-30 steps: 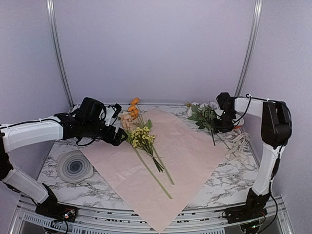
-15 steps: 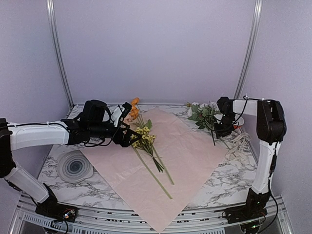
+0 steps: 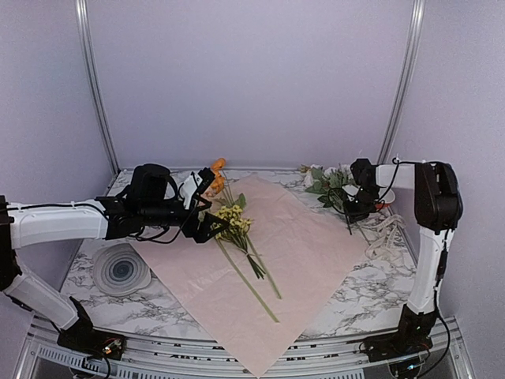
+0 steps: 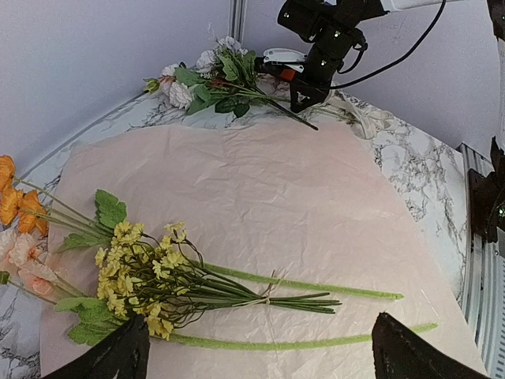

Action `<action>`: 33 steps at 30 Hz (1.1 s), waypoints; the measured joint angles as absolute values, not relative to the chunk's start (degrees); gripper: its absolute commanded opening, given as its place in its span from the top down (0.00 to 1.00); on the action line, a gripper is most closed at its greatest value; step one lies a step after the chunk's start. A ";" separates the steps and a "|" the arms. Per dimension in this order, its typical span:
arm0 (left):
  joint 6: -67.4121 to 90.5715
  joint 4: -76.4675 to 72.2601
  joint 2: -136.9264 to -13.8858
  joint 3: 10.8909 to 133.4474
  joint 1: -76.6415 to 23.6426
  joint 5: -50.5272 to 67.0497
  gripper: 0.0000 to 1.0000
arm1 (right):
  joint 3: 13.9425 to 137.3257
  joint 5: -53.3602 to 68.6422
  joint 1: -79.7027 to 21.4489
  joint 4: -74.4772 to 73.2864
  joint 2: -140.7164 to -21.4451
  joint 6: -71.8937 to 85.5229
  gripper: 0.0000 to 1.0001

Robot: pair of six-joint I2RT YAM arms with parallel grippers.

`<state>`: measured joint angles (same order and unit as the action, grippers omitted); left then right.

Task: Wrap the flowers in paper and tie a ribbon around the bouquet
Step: Pick up the fake flower from the corner of the board, then place the fake flower at the corner of the board.

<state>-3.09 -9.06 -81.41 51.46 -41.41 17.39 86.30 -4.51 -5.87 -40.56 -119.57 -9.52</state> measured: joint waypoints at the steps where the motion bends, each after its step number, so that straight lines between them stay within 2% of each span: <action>1: -3.29 -9.13 -81.25 51.33 -41.41 17.30 0.01 | 86.26 -3.99 -5.87 -40.56 -119.57 -9.58 1.00; 10: -4.21 -9.21 -80.18 50.96 -41.69 16.62 0.01 | 84.42 -5.52 -7.64 -40.49 -115.74 -9.82 1.00; 18: -4.36 -9.21 -78.30 50.63 -42.17 14.90 0.01 | 84.03 -12.16 -11.92 -42.57 -103.11 -7.66 1.00; 23: -4.56 -9.21 -76.86 50.59 -42.33 13.47 0.01 | 81.28 -10.22 -12.36 -40.86 -92.33 -7.07 1.00; 28: -4.93 -9.21 -75.85 50.43 -42.37 12.49 0.01 | 71.64 -7.97 -12.38 -29.17 -76.03 -5.58 1.00; 33: -5.45 -9.23 -75.13 50.13 -42.54 11.75 0.01 | 57.82 -0.27 -11.94 -12.03 -59.57 -2.92 1.00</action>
